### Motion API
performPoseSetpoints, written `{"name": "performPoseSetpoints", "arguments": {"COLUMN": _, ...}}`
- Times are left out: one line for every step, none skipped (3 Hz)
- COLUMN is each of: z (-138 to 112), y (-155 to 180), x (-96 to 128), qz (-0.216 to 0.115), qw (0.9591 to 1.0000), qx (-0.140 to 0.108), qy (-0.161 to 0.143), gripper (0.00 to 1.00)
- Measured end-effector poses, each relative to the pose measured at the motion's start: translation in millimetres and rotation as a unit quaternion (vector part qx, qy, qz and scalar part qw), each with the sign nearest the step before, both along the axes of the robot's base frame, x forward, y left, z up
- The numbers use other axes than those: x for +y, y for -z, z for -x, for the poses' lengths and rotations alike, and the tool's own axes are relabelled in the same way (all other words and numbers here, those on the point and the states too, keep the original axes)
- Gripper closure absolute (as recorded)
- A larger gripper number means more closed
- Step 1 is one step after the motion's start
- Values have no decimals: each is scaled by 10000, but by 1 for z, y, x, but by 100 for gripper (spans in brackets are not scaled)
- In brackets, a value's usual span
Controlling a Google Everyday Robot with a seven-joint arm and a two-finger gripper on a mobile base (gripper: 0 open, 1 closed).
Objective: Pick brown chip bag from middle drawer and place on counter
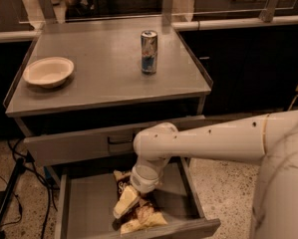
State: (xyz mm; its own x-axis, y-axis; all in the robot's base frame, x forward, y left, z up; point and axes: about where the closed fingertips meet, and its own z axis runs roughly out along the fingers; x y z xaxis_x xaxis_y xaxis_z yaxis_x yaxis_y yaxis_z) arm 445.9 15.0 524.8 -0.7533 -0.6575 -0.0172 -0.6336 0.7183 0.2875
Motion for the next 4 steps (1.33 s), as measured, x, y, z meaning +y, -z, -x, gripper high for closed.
{"name": "performPoseSetpoints", "arguments": {"z": 1, "y": 24, "x": 5, "qz": -3, "qw": 9990, "qx": 228, "qy": 386, "gripper": 0}}
{"name": "performPoseSetpoints", "arguments": {"z": 2, "y": 25, "x": 5, "qz": 0, "qw": 9989, "qx": 244, "qy": 404, "gripper": 0}}
{"name": "performPoseSetpoints", "arguments": {"z": 0, "y": 31, "x": 7, "qz": -23, "qw": 9980, "qx": 337, "qy": 529, "gripper": 0}}
{"name": "performPoseSetpoints", "arguments": {"z": -11, "y": 48, "x": 2, "qz": -27, "qw": 9940, "qx": 393, "qy": 1020, "gripper": 0}}
